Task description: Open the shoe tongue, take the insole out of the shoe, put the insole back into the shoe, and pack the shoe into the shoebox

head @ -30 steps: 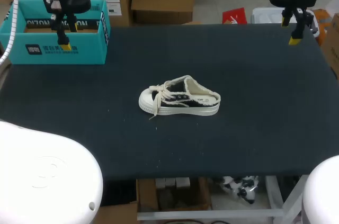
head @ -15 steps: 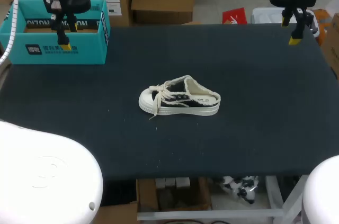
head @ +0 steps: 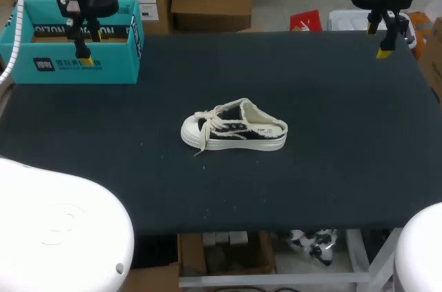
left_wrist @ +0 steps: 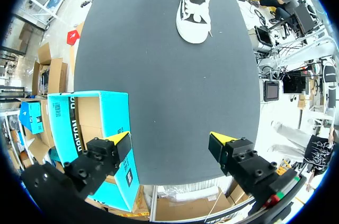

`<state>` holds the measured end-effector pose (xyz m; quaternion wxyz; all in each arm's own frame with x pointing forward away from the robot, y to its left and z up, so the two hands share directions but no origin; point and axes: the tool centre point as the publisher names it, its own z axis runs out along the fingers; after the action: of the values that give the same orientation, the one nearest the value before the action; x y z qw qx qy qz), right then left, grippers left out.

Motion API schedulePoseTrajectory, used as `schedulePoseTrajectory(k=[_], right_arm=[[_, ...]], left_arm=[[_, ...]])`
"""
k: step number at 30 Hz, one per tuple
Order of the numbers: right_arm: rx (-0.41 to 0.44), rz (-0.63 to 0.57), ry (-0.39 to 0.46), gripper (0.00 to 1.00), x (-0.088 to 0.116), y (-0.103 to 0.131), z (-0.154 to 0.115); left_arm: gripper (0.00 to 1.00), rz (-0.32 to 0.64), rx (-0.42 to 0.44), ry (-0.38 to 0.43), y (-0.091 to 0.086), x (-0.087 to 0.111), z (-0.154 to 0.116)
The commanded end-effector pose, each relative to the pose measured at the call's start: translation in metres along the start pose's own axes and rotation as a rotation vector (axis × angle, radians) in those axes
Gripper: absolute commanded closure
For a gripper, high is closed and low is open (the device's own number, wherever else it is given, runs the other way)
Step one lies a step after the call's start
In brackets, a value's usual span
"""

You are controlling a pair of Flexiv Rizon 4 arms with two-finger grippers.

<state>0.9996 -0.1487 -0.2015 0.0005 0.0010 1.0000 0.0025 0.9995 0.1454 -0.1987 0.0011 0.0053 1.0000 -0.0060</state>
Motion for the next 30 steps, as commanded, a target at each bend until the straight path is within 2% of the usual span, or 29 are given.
schedulePoseTrajectory(k=[1, 7, 13, 16, 18, 30], right_arm=[[-0.039, 0.029, 0.011, 0.0, 0.007, 0.008, 0.008], [-0.192, 0.085, 0.006, 0.0, 0.025, 0.024, 0.022], [-0.286, 0.128, -0.011, 0.0, 0.046, 0.049, 0.037], [-0.315, 0.146, -0.02, 0.0, 0.053, 0.062, 0.044], [-0.349, 0.163, -0.025, 0.0, 0.056, 0.07, 0.048], [-0.358, 0.162, -0.024, 0.0, 0.057, 0.075, 0.049]], left_arm=[[0.0, 0.001, -0.007, -0.018, -0.01, 0.008, -0.008], [0.0, -0.064, 0.009, -0.001, -0.026, 0.017, -0.01], [0.0, -0.175, -0.013, 0.026, -0.044, 0.025, -0.007], [0.0, -0.283, -0.049, 0.039, -0.052, 0.03, -0.003], [0.0, -0.301, -0.091, 0.019, -0.059, 0.034, 0.0], [0.0, -0.301, -0.091, 0.019, -0.059, 0.034, 0.0]])
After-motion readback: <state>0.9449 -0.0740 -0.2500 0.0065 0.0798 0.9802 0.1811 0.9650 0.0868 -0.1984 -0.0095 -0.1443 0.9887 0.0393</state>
